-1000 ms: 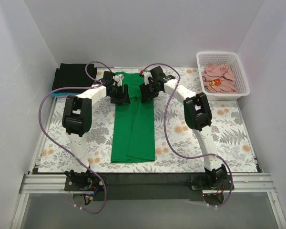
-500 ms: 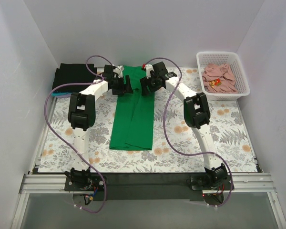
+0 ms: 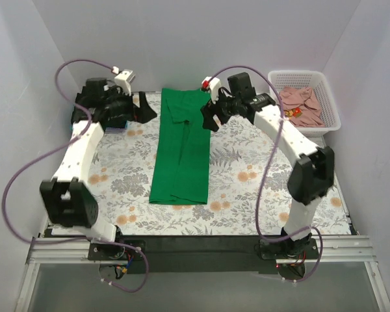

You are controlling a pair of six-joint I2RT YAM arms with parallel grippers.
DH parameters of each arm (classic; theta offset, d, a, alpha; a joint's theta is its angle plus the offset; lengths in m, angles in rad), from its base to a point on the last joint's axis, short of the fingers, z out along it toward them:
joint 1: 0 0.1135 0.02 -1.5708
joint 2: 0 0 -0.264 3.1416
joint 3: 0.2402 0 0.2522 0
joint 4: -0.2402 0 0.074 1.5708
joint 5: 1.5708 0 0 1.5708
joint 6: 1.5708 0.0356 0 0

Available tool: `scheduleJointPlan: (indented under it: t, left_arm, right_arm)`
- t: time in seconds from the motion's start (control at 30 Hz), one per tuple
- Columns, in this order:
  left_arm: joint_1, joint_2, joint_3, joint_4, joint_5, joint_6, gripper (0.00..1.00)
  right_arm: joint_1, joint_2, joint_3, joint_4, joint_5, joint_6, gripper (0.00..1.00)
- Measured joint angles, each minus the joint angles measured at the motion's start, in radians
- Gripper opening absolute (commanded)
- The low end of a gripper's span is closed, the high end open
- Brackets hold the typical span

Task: Fold and stack the t-shirts
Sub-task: Fold the tshirt

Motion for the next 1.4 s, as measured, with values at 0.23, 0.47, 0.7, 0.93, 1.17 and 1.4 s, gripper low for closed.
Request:
scheduleJointPlan:
  t: [0.23, 0.47, 0.7, 0.93, 1.17, 1.4]
  left_arm:
    - [0.019, -0.462, -0.381, -0.168, 0.192, 0.400, 0.78]
    - [0.014, -0.748, -0.859, -0.425, 0.233, 0.849, 0.75]
    - [0.010, -0.877, -0.993, -0.450, 0.248, 1.101, 0.73]
    - [0.010, -0.849, -1.042, -0.415, 0.245, 1.209, 0.72]
    - [-0.031, -0.752, -1.065, -0.278, 0.215, 1.199, 0.59]
    - [-0.072, -0.685, -1.139, -0.118, 0.144, 1.167, 0.60]
  right_arm:
    - [0.229, -0.423, -0.443, -0.029, -0.014, -0.159, 0.72]
    - [0.496, -0.489, -0.813, -0.077, 0.090, -0.232, 0.59]
    - [0.594, -0.443, -0.839, 0.075, 0.208, -0.233, 0.56]
    - [0.618, -0.352, -0.853, 0.182, 0.254, -0.237, 0.57]
    - [0.618, -0.300, -0.872, 0.234, 0.272, -0.243, 0.56]
    - [0.618, -0.281, -0.884, 0.284, 0.271, -0.251, 0.47]
